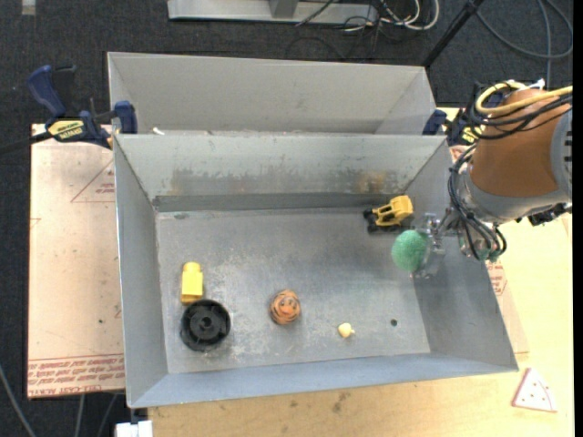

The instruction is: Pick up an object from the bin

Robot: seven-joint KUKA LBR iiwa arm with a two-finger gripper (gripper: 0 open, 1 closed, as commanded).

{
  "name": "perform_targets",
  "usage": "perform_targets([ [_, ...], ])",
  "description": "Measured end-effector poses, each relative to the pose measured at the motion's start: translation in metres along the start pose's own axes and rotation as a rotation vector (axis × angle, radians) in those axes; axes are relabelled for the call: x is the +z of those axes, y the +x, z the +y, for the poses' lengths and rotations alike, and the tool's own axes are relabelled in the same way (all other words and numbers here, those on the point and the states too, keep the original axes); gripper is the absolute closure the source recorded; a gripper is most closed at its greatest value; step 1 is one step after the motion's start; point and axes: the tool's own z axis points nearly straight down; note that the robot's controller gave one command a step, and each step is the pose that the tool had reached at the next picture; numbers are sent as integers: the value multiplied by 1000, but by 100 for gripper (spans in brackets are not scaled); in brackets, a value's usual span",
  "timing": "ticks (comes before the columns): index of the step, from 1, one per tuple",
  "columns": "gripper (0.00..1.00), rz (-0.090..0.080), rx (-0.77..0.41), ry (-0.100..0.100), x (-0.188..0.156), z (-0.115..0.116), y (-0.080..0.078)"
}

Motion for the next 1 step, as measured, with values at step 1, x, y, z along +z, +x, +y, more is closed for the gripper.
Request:
perform_targets([
  [1,100,-1,0,0,-5,0,0],
])
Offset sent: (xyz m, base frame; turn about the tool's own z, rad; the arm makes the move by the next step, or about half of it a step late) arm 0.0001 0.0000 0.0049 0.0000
